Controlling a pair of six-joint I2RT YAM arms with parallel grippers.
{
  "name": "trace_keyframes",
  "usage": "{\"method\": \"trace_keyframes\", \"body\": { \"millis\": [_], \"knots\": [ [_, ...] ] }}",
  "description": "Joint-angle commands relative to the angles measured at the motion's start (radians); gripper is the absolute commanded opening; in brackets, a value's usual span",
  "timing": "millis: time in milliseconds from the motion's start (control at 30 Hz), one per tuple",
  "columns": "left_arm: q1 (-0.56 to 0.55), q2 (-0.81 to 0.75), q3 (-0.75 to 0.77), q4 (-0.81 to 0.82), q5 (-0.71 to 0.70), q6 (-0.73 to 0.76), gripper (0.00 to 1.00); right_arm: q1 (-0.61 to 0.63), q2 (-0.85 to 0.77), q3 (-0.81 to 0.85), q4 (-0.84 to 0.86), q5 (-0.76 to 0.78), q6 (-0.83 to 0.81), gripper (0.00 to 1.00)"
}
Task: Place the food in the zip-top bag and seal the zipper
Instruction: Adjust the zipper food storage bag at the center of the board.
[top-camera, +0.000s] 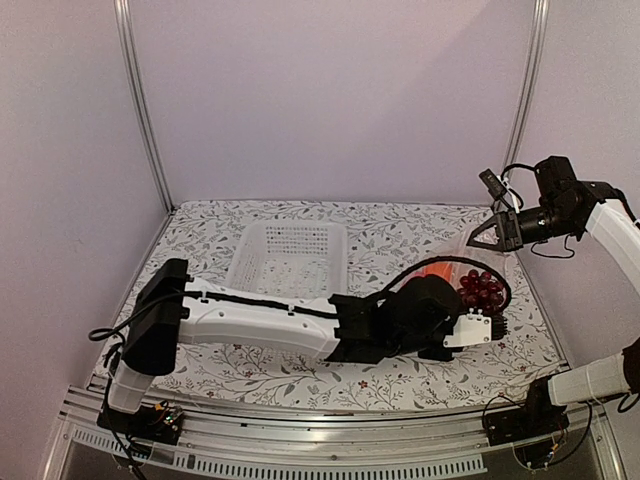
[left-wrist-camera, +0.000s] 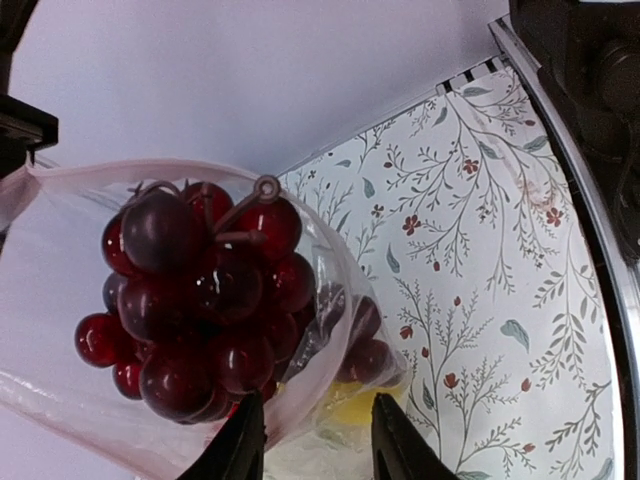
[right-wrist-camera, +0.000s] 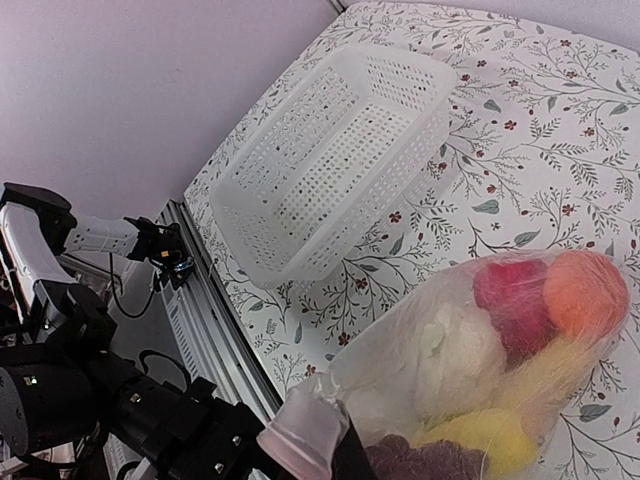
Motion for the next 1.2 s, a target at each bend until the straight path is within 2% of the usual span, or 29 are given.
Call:
{"method": "trace_keyframes", "body": {
  "millis": [0, 67, 233, 467, 633, 767, 933, 1033, 1167],
  "knots": [
    [-0.011, -0.019, 0.009, 0.056, -0.014, 0.047, 0.35, -0.002, 0.0, -0.007, 0.018, -0.032, -0.002, 0.0],
    [-0.008, 0.014, 0.044, 0.001, -0.009, 0.055, 0.34, -0.002, 0.002, -0.007, 0.018, -0.032, -0.001, 0.0],
    [-0.012, 0.058, 0.087, -0.018, -0.026, 0.091, 0.3, -0.002, 0.005, -0.005, 0.016, -0.029, -0.001, 0.0],
    [-0.008, 0.148, 0.185, -0.083, -0.127, 0.171, 0.24, -0.002, -0.001, -0.004, 0.014, -0.028, 0.0, 0.0],
    [-0.009, 0.153, 0.19, -0.094, -0.172, 0.18, 0.14, -0.001, -0.001, -0.002, 0.013, -0.027, -0.001, 0.0],
    [-0.01, 0.106, 0.16, -0.095, -0.173, 0.161, 0.0, -0.002, 0.006, 0.0, 0.017, -0.027, 0.0, 0.0],
    [-0.017, -0.019, 0.1, -0.124, -0.146, 0.1, 0.0, -0.003, 0.017, 0.039, 0.012, 0.011, -0.011, 0.0],
    [-0.01, -0.106, 0.108, -0.24, -0.098, 0.018, 0.0, -0.014, 0.029, 0.104, -0.015, 0.048, -0.017, 0.0],
    [-0.003, -0.171, 0.22, -0.477, -0.061, -0.05, 0.0, -0.04, 0.055, 0.225, -0.041, 0.101, -0.031, 0.0]
  ]
}}
